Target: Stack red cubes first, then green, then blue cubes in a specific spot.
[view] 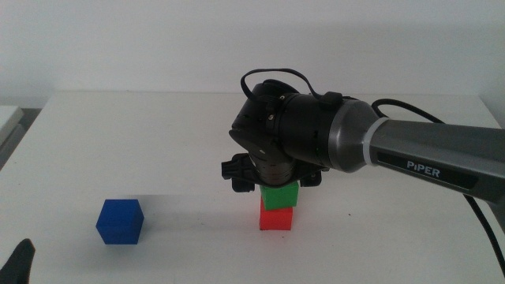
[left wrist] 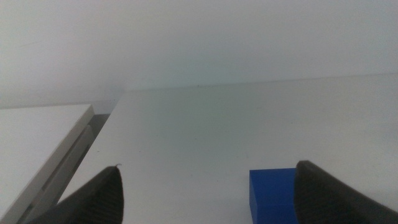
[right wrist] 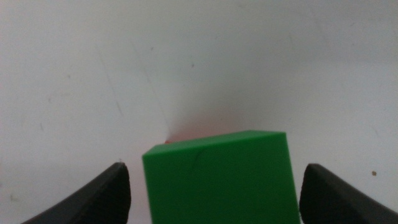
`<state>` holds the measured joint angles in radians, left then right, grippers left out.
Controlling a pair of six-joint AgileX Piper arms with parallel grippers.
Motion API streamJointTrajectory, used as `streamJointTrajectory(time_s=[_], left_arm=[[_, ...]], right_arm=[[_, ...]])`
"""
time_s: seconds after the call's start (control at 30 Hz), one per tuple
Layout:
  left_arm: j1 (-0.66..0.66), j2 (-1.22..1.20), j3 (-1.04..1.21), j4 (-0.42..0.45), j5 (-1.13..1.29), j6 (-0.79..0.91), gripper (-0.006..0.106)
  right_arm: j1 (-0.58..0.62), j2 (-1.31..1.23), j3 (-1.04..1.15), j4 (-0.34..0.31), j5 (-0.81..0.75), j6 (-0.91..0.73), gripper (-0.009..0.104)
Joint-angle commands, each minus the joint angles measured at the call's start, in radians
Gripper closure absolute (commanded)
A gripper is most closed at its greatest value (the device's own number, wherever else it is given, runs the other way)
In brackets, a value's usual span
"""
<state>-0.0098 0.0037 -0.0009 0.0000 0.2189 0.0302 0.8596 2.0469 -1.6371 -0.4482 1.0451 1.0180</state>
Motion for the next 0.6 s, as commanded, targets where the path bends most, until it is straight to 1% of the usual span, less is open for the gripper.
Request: streamJointTrajectory(time_s=[0.0,0.1,0.2,0.3,0.37,0.43,0.57], left_arm=[[-0.001,-0.004,0.001,0.0,-0.014,-0.004,0.007],[-0.001,-0.004,0.001,0.0,-0.014,-0.004,0.007],[-0.001,-0.004,0.001,0.0,-0.014,-0.004,0.007],[-0.001,-0.004,0.001,0.0,-0.014,-0.004,0.007],[-0.001,-0.004,0.001,0.0,-0.014,0.0,0.007],[-0.001,-0.004,0.001,0.0,-0.014,0.0,0.007],[-0.001,-0.004,0.001,0.0,-0.014,-0.004,0.007]], right_arm=[[0.0,-0.026,0.003,0.0,0.012,-0.037,0.016],[0.011,-0.104,0.003,-0.012,0.03,-0.051,0.016],[0.028,-0.227,0.003,-0.061,0.091,-0.071,0.016],[0.043,-0.35,0.01,-0.082,0.16,-0.117,0.016],[0.048,-0.437,0.053,-0.07,0.154,-0.181,0.016],[0.048,-0.533,0.127,-0.042,0.128,-0.262,0.016],[0.046,-0.776,0.334,-0.009,0.051,-0.359,0.016]])
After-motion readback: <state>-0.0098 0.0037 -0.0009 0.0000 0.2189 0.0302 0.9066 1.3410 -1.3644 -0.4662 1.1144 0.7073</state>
